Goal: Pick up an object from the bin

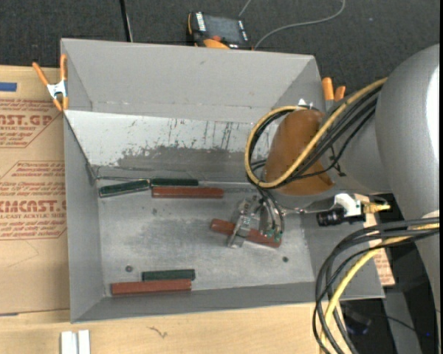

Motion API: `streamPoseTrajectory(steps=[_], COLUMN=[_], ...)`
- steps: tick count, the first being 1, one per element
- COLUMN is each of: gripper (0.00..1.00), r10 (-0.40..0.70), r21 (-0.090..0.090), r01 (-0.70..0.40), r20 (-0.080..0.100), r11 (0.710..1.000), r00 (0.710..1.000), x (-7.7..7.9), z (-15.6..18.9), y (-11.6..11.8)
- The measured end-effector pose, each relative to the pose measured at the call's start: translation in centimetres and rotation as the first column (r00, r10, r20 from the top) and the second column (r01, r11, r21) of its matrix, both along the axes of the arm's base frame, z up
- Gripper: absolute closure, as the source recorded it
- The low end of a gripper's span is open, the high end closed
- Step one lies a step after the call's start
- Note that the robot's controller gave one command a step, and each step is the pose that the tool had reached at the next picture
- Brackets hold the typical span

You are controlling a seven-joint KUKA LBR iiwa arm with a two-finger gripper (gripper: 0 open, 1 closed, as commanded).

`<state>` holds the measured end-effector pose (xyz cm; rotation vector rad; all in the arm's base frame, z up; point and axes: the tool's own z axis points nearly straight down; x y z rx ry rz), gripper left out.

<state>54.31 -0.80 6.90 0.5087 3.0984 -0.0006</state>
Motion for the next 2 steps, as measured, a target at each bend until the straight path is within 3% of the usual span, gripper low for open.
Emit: streamPoseTrajectory(steps=[1,2], gripper=[1.0,1.0], r10=[0.001,0.002], r21=[0.002,0.001], r01=[-0.001,-0.002], r20=[0.002,0.007], r11=[1.0,1.0], r00=[1.0,1.0], x=[0.1,0.3], z=[4.1,13.1], y=[0.0,0.1])
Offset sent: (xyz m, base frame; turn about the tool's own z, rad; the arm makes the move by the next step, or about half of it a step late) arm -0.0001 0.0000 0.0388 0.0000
